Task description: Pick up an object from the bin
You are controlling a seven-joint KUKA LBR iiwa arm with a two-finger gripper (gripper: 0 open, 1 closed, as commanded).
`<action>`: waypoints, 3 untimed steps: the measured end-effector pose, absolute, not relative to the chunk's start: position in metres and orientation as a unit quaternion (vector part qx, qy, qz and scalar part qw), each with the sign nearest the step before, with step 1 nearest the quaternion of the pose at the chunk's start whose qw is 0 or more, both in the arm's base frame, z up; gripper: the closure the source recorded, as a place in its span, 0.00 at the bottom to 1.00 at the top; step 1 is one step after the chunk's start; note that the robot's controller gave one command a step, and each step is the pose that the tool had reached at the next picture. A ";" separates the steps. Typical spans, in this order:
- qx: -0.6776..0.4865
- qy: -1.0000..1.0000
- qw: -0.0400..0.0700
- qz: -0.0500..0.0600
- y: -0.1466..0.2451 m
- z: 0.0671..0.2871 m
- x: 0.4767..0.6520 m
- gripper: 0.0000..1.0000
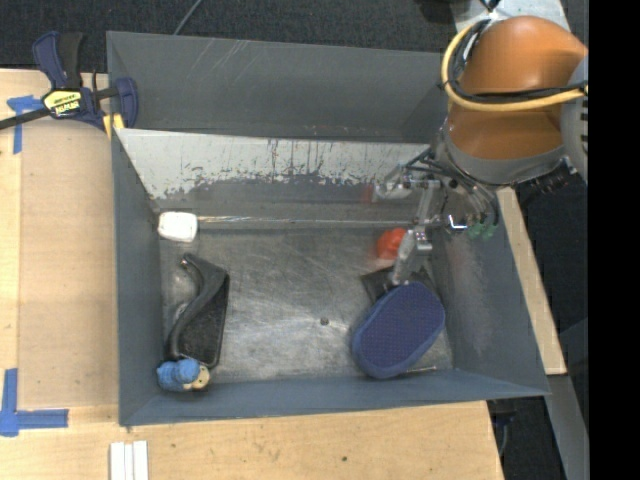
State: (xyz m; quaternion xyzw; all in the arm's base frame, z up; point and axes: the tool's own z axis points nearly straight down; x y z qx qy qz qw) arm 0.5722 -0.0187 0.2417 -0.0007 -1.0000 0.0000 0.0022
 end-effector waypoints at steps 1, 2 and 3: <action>0.115 -0.993 0.001 0.000 -0.068 0.165 0.558 0.00; 0.157 -0.988 -0.005 -0.001 -0.093 0.073 0.563 0.00; 0.159 -0.987 -0.002 0.001 -0.095 0.079 0.563 1.00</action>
Offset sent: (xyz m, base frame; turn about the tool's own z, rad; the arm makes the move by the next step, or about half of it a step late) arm -0.0133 -0.0474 -0.0757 -0.2348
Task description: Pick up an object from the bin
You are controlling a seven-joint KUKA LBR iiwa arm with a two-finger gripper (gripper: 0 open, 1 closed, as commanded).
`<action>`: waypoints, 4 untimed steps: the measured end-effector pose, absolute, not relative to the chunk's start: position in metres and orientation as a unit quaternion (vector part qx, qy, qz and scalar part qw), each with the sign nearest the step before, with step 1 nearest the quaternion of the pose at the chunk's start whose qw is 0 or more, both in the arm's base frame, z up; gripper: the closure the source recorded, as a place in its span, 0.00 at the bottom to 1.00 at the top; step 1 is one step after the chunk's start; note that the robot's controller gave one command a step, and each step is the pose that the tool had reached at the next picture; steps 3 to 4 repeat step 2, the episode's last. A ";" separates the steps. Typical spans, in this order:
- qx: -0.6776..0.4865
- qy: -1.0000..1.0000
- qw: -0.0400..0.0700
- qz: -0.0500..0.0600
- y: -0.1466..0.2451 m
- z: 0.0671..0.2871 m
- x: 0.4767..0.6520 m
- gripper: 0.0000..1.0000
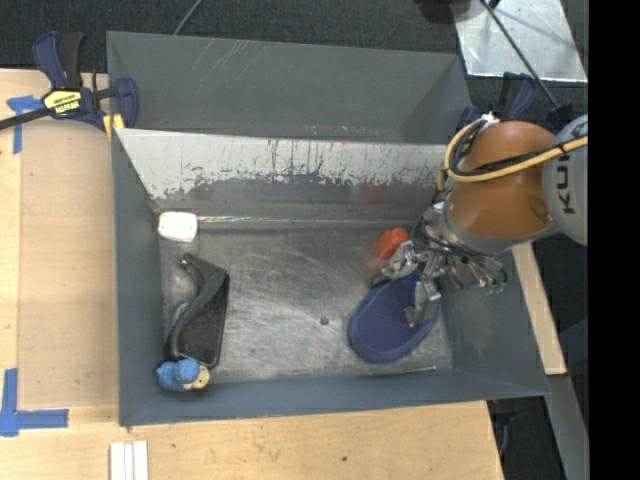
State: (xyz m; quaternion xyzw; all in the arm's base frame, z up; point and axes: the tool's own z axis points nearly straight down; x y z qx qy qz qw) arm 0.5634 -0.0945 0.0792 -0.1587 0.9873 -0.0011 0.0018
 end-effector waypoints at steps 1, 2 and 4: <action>-0.178 0.984 0.006 -0.002 -0.095 0.199 0.584 1.00; -0.334 0.943 0.005 -0.002 -0.087 0.276 0.597 1.00; -0.334 0.943 0.005 -0.002 -0.087 0.276 0.597 1.00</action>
Offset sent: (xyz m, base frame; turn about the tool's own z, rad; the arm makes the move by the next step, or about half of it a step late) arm 0.0176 -0.0002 0.1140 -0.0419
